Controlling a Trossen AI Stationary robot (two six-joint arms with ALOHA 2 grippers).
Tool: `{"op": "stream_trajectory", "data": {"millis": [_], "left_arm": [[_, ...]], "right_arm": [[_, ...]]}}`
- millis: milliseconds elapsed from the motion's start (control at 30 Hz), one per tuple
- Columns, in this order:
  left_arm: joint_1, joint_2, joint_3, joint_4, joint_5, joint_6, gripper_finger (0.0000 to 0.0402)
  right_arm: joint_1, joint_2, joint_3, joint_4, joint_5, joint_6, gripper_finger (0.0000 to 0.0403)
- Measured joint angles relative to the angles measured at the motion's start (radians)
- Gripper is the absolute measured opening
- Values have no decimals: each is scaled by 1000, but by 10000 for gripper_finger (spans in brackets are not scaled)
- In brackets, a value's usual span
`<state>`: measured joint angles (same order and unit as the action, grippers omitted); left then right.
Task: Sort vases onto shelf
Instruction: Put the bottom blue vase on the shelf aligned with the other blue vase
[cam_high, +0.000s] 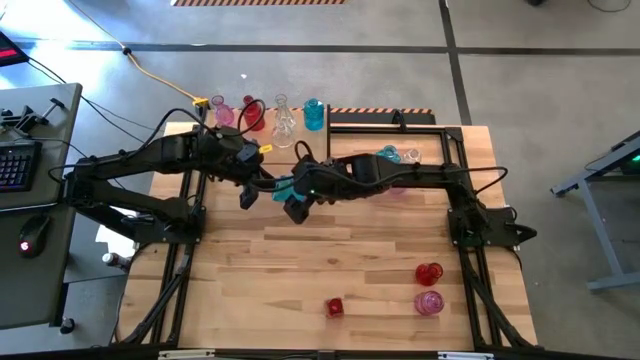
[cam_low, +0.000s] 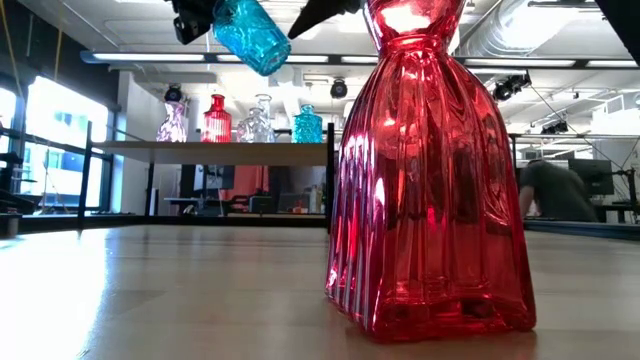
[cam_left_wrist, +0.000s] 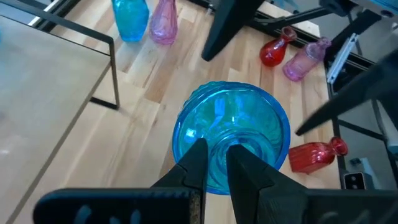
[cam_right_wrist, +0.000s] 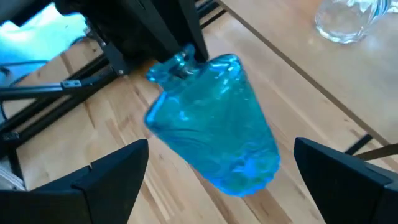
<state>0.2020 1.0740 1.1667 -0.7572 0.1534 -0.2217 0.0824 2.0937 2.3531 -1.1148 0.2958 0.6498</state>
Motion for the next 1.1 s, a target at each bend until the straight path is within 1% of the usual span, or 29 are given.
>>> {"op": "stream_trajectory", "data": {"millis": [100,233,433,533,633,767,833,933,1100], "left_arm": [[1,0,0,1,2,2,30],[2,0,0,-1,-8,-1,29],[2,0,0,-2,-8,-9,30],[1,0,0,-3,-7,-9,30],[5,0,0,0,-1,-12,29],[25,0,0,6,0,-13,30],[37,0,0,22,5,-13,30],[52,0,1,27,44,-15,29],[60,2,1,51,75,-14,31]], "right_arm": [[-12,0,0,-12,-1,-4,383],[-35,0,0,-14,-4,-48,383],[-43,0,0,-21,-10,-29,383],[-54,0,0,-16,-65,-52,383],[-63,0,0,4,-123,-126,383],[-73,5,0,48,-146,-310,383],[-81,15,0,56,-176,-384,383],[-90,29,-1,60,-215,-447,383],[-90,44,-1,96,-202,-513,383]]}}
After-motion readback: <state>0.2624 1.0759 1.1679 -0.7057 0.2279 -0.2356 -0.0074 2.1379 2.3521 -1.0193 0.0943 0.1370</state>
